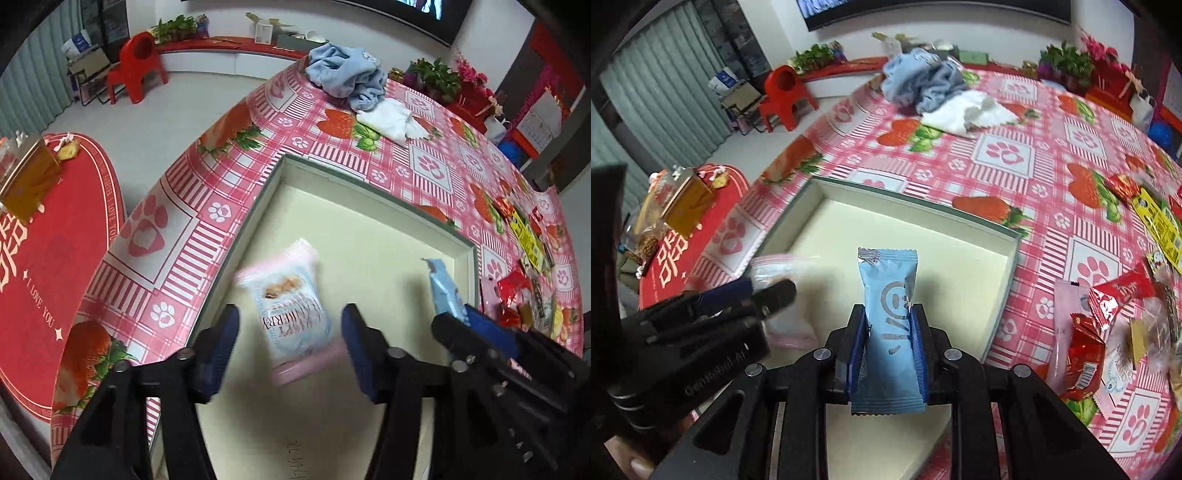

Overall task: Organize snacks
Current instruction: 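Carry both snacks over the white tray and open both tools, then grasp the pink bar with left tool while right tool grasps potato sticks bag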

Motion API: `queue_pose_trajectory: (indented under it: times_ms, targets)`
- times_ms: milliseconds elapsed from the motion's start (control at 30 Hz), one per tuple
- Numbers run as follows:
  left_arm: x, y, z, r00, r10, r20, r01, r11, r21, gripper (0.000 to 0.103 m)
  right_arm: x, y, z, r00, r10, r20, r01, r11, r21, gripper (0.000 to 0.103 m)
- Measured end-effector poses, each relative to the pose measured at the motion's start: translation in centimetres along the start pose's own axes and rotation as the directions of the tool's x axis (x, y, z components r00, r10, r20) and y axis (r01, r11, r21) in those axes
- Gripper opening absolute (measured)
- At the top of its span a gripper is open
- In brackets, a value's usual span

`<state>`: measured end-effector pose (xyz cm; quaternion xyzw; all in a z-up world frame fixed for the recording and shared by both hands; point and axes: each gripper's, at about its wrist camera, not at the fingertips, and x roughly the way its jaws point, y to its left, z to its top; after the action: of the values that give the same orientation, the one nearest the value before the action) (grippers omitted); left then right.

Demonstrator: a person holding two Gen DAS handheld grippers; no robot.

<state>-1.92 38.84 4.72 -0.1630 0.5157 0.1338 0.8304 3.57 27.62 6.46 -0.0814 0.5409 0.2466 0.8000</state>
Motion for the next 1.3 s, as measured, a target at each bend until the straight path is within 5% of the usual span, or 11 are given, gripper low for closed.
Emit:
queue_pose_trajectory:
  times_ms: [67, 167, 200, 433, 667, 867, 967, 1200, 1300]
  targets:
    - [-1.0, -0.2, -1.0, 0.998, 0.012, 0.055, -0.013, 1.000, 0.028, 0.077, -0.9, -0.4, -0.5, 1.000, 0.006, 0.021, -0.006, 1.000, 0.004, 0.027]
    - [-2.3, -1.0, -2.1, 0.994, 0.043, 0.098, -0.049, 0.997, 0.062, 0.078, -3.1, -1.3, -1.9, 0.996, 0.000, 0.095, -0.003, 1.000, 0.026, 0.088]
    - [-2.8, -1.2, -2.5, 0.994, 0.032, 0.102, -0.038, 0.998, 0.059, 0.078, -4.0, -1.8, -2.5, 0.991, 0.004, 0.133, -0.009, 0.999, 0.041, 0.091]
    - [-6.3, -5.4, -5.0, 0.987, -0.037, 0.154, 0.026, 0.997, 0.072, 0.078, -10.7, -7.7, -8.2, 0.964, 0.018, 0.267, -0.060, 0.987, 0.151, 0.091]
    - [-6.9, -16.7, -10.1, 0.969, -0.244, 0.027, 0.230, 0.941, 0.248, 0.079, -14.3, -15.7, -14.2, 0.945, -0.188, 0.268, 0.120, 0.960, 0.251, 0.091]
    - [-2.9, -22.4, -9.6, 0.962, -0.266, -0.068, 0.274, 0.921, 0.277, 0.078, -15.7, -23.6, -15.4, 0.929, -0.309, 0.205, 0.243, 0.925, 0.293, 0.091]
    - [-1.0, -22.4, -7.8, 0.980, -0.196, -0.032, 0.198, 0.954, 0.223, 0.078, -14.9, -26.3, -14.7, 0.936, -0.309, 0.166, 0.261, 0.930, 0.259, 0.091]
    - [2.3, -21.0, -4.7, 0.994, -0.108, -0.029, 0.111, 0.981, 0.161, 0.078, -11.7, -27.7, -11.5, 0.949, -0.284, 0.136, 0.278, 0.958, 0.065, 0.091]
    - [4.4, -20.9, -3.8, 0.987, -0.146, -0.074, 0.153, 0.982, 0.109, 0.078, -9.3, -27.2, -9.7, 0.947, -0.296, 0.128, 0.303, 0.952, -0.044, 0.091]
